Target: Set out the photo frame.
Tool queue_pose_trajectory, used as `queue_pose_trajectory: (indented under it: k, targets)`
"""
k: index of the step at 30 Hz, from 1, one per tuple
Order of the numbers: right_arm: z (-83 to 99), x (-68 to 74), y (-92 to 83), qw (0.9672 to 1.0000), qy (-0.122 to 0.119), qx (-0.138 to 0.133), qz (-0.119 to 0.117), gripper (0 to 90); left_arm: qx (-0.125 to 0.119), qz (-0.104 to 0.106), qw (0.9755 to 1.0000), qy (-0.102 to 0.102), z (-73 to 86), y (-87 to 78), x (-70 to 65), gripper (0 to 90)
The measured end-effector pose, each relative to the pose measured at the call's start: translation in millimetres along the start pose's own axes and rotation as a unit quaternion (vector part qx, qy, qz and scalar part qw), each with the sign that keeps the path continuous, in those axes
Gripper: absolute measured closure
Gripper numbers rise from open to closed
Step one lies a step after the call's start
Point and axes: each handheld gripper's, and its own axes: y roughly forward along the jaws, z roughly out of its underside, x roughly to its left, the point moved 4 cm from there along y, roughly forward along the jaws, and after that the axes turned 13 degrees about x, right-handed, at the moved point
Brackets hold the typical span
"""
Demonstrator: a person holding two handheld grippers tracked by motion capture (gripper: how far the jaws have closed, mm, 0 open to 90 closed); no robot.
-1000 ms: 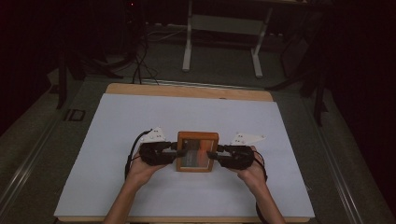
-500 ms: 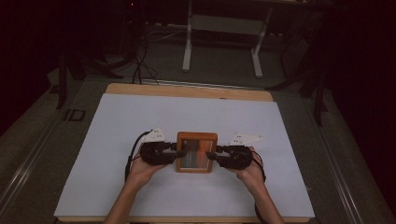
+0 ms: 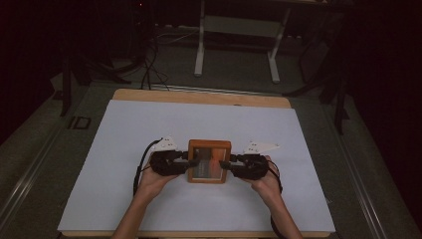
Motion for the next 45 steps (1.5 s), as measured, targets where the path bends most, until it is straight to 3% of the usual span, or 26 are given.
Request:
queue_pose_trajectory:
  k: [10,20,26,32,45]
  targets:
    - [0.6,-3.4,2.0,1.0000,0.003,-0.003,-0.003,62.3,-0.004,-0.010,0.9999,-0.004,0.0,3.8,2.4,58.0]
    - [-0.5,-7.5,5.8,0.9999,0.002,-0.002,0.010,61.4,-0.001,-0.042,0.9991,-0.005,-2.6,9.4,2.8,55.1]
    - [-0.5,-11.4,7.7,0.9999,0.006,-0.002,0.012,61.6,-0.002,-0.053,0.9985,-0.016,-3.9,13.6,5.0,52.9]
    - [0.8,-15.4,9.7,0.9998,0.017,-0.005,0.011,62.0,-0.001,-0.053,0.9984,-0.020,-5.2,16.5,8.0,50.9]
    - [1.2,-15.4,9.7,0.9998,0.017,-0.005,0.012,61.9,0.008,-0.064,0.9977,-0.019,-6.2,17.7,6.4,49.1]
